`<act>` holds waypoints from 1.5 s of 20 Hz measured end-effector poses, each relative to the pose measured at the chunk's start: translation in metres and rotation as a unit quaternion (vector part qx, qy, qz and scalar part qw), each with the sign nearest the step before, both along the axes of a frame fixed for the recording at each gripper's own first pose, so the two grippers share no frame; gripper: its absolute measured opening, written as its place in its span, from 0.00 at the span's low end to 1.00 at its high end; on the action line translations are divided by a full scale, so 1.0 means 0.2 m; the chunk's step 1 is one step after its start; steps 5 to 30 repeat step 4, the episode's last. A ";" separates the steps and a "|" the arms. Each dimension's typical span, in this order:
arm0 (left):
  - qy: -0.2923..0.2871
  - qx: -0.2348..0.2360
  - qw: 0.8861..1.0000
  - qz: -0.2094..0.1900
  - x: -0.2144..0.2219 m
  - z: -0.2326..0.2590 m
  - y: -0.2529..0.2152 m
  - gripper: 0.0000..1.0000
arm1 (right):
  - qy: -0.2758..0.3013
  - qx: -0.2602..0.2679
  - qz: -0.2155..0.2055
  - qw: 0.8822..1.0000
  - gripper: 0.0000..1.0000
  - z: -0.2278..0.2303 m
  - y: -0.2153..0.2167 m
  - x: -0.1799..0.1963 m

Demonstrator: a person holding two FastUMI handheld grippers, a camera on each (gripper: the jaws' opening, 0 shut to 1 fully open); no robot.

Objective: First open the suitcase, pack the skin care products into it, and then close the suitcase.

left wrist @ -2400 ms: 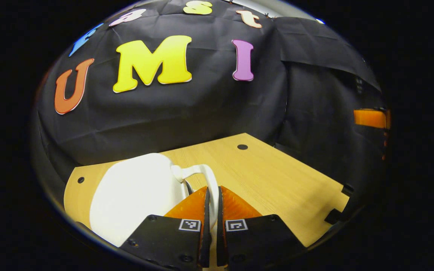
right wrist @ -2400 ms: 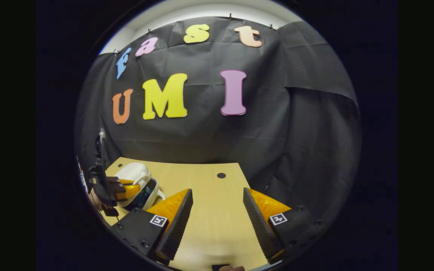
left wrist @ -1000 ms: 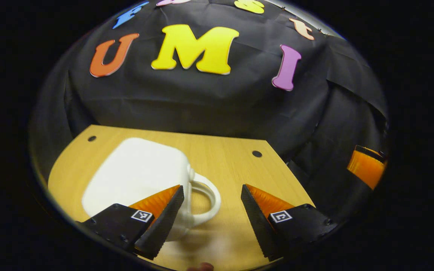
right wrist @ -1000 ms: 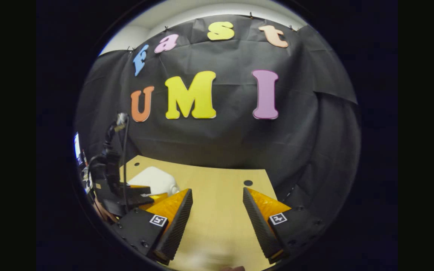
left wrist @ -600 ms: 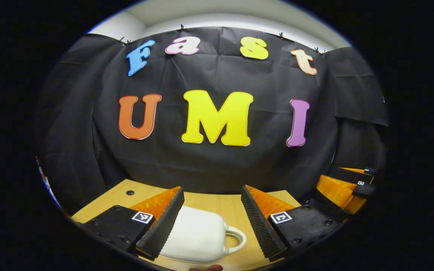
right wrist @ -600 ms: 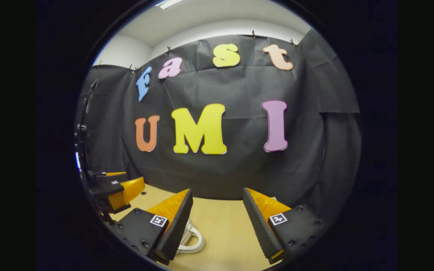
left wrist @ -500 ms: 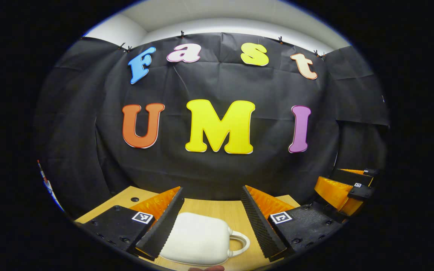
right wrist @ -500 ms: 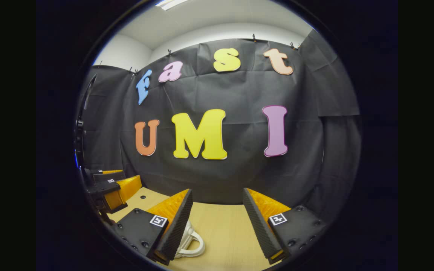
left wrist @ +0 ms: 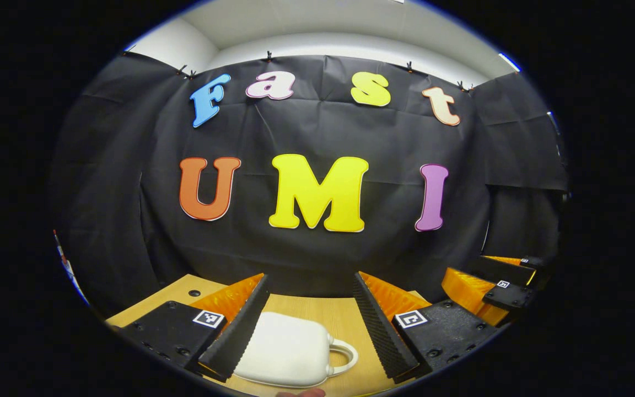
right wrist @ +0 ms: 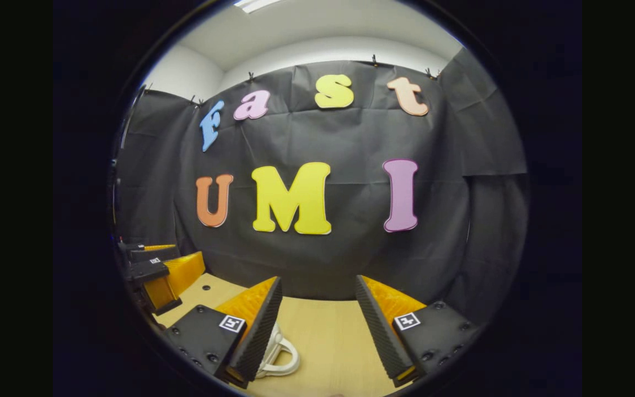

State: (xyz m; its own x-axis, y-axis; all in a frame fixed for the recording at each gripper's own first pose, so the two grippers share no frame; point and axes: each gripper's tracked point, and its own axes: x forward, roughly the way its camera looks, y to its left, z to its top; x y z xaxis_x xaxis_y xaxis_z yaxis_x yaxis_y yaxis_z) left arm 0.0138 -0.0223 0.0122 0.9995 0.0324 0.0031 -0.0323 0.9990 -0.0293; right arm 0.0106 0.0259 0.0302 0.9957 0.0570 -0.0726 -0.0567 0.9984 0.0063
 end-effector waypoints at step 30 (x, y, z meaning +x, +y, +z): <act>0.010 -0.011 1.000 -0.006 0.00 -0.04 -0.03 0.96 | 0.004 0.004 -0.004 1.000 0.80 -0.01 -0.01 -0.01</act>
